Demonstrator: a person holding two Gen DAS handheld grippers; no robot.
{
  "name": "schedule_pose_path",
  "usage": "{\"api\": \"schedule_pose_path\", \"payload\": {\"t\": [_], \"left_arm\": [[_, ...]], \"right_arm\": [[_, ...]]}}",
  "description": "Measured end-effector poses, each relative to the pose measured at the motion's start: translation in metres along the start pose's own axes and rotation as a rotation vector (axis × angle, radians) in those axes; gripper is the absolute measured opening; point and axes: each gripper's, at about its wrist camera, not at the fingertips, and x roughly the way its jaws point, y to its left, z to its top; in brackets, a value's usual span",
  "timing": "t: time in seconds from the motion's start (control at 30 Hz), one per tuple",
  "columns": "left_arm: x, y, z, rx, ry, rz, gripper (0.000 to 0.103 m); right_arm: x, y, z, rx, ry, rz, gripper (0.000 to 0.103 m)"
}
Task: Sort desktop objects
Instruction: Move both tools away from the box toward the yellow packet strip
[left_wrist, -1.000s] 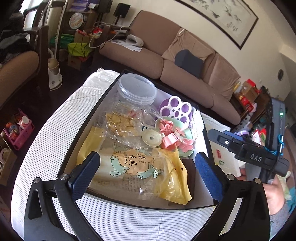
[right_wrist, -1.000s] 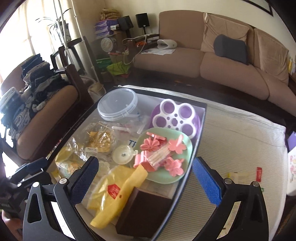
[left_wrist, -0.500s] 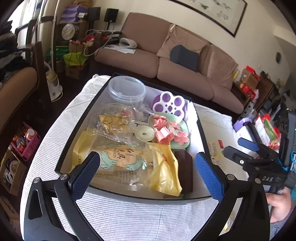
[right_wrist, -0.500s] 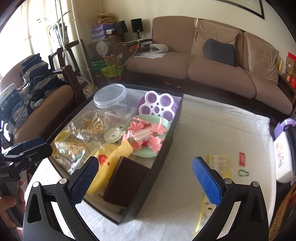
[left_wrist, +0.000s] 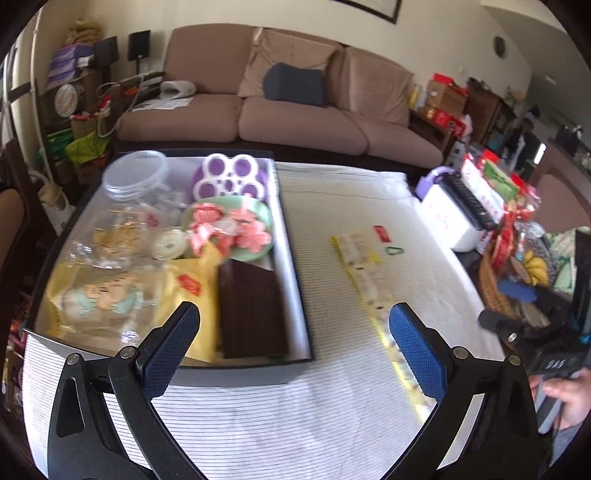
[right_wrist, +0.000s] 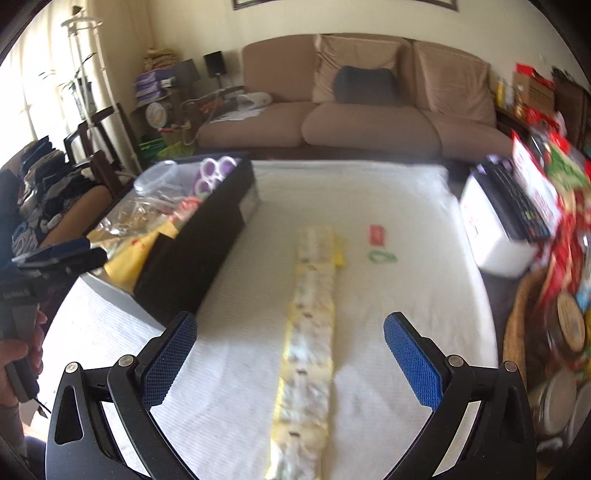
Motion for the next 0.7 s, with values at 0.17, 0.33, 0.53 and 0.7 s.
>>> {"api": "schedule_pose_path", "payload": {"t": [0.17,0.33,0.53,0.7], "left_arm": [[-0.001,-0.044,-0.018,0.027,0.005,-0.031,0.103],[0.002,-0.074,-0.052,0.003,0.038,-0.072,0.103],[0.022,-0.093,-0.094,-0.006,0.128,-0.057,0.103],[0.039,-0.104,-0.099,-0.003,0.139,-0.062,0.103]], "right_arm": [[-0.003,-0.031,-0.047,0.026,0.045,-0.046,0.103],[0.001,-0.044,-0.085,0.01,0.06,-0.029,0.103],[0.013,-0.032,-0.109,-0.071,0.107,0.0,0.103],[0.01,-0.042,-0.105,-0.052,0.08,0.011,0.102]]}}
